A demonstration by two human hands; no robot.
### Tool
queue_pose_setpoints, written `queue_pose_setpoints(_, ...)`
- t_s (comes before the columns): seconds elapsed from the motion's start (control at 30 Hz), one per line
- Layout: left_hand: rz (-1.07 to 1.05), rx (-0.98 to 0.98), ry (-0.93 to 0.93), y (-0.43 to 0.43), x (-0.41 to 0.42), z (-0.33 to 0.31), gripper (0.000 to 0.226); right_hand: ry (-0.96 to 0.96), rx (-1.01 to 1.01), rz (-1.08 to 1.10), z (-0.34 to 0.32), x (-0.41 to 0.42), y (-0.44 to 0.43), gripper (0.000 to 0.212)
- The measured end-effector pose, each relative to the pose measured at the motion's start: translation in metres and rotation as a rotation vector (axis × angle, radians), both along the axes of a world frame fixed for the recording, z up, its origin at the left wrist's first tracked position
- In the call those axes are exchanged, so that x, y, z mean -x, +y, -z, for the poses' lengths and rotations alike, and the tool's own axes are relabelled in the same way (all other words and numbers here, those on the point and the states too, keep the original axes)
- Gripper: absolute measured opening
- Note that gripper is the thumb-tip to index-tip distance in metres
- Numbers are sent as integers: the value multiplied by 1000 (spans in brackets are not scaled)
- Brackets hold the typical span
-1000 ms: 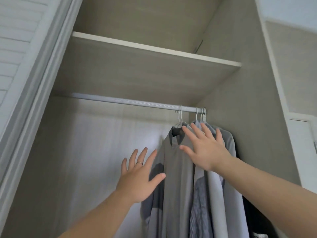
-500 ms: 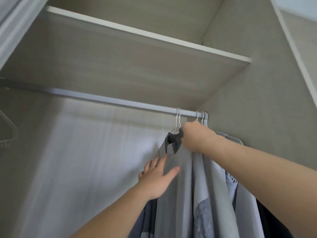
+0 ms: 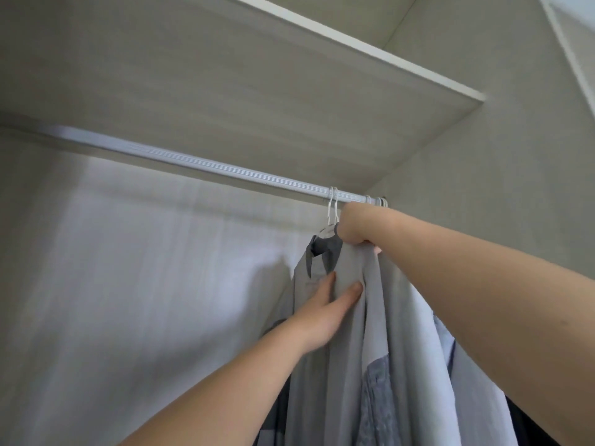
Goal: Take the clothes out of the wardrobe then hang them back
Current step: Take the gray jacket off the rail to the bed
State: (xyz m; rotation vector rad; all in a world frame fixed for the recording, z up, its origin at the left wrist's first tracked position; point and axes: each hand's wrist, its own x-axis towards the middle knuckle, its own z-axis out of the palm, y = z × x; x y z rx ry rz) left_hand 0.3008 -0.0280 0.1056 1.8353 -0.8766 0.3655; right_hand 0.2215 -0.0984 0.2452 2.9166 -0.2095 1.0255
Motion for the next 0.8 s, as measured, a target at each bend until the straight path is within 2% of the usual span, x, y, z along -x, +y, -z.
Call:
queue_pose_setpoints(0.07,-15,-1,-17,-1,1,-1,92,-79,50,30,-1,-14,-5,33)
queue_pose_setpoints(0.17,-68,-30,-41,0,1,0,108,-264,9,24,9,-20,-6,25)
queue_pose_setpoints(0.33,-242,-229,-154,4,2,7,90,-317,-39,7,15,-13,-17,16)
queue_pose_setpoints(0.43,-291,-310,-200,5,3,11,88,-332,-121,-25,17,-13,-19,7)
queue_pose_setpoints(0.63,-290,-283,-257,11,-5,11,86,-518,-276,-142,4,-17,-26,18)
queue_pose_setpoints(0.8,-391,-95,-389,23,-4,5,73,-593,-134,-151,6,-7,-38,22)
